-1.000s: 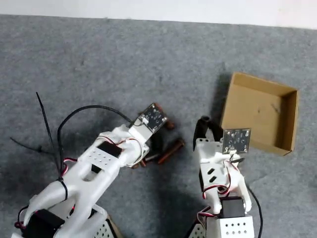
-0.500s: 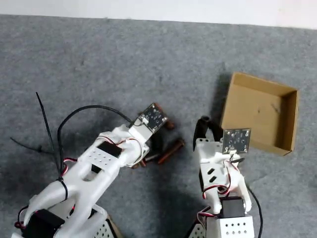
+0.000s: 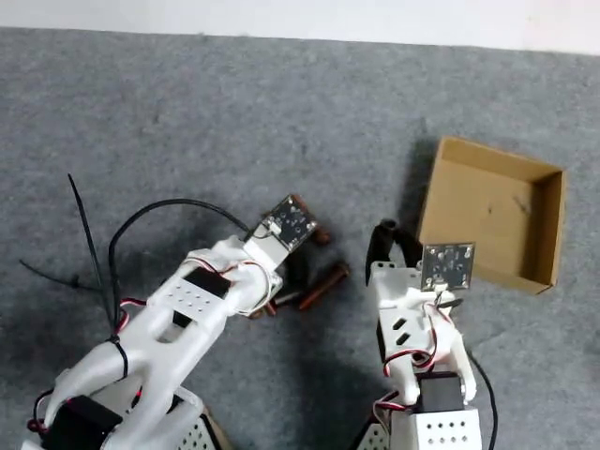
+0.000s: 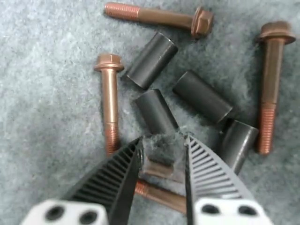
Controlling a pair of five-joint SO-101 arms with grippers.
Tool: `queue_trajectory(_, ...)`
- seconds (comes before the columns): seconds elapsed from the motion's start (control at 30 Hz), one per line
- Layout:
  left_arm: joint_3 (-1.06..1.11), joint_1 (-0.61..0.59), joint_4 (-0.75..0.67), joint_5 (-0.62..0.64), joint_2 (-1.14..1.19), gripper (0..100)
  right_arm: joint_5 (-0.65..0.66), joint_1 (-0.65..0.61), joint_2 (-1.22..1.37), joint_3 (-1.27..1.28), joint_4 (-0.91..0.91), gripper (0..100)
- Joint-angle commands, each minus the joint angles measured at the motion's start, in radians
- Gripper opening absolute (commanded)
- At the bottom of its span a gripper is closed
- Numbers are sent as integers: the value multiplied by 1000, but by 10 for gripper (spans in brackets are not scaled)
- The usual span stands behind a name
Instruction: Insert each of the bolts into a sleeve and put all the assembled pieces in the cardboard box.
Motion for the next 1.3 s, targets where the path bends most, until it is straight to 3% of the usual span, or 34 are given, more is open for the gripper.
queue_trajectory(0.0, -39, 10, -17, -5, -12, 143, 12, -5, -7, 54, -7, 7)
queue_trajectory(0.7, -39, 10, -17, -5, -12, 143, 12, -5, -7, 54, -8, 7)
queue_trajectory(0.87, -39, 10, -17, -5, -12, 143, 97, -5, -7, 51, -8, 7)
queue_trajectory(1.27, -39, 10, -17, -5, -12, 143, 98, -5, -7, 51, -8, 7)
